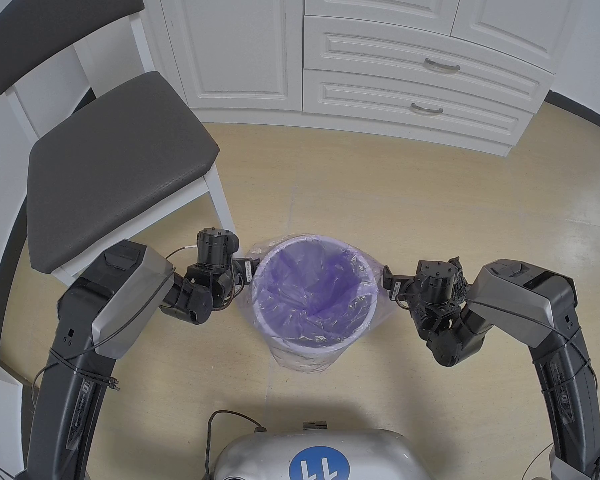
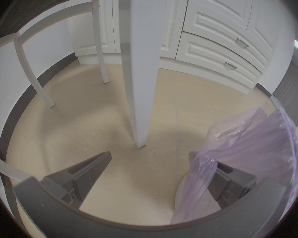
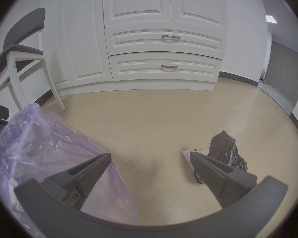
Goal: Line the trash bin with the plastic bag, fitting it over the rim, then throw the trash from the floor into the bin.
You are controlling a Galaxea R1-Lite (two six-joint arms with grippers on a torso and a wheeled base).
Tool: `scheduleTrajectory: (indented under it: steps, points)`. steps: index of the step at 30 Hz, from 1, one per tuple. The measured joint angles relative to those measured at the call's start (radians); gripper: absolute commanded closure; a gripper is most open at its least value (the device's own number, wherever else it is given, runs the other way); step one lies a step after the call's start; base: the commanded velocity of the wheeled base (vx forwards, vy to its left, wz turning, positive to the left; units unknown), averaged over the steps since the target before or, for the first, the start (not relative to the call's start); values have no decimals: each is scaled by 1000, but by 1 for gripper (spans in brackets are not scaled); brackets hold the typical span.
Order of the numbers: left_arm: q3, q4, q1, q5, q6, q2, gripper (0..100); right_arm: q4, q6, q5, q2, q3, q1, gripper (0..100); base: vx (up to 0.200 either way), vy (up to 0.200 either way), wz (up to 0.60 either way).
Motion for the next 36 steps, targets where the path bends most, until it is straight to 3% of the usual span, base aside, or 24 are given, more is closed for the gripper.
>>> scheduleTrajectory:
  steps: [14,22,28,36]
  points:
    - [154,66,13,-16,21,-133,0,-1,-5,1,-33,41,-13,0,0,0,0]
    - [315,66,19,-101,92,-267,0,3,-24,13,-135,166,-14,0,0,0,0]
    - [399,77,31,-134,165,-333,0,7,-56,63,-178,256,-10,0,0,0,0]
    - [431,160,31,-194,181,-364,0,12,-70,130,-194,340,3,0,0,0,0]
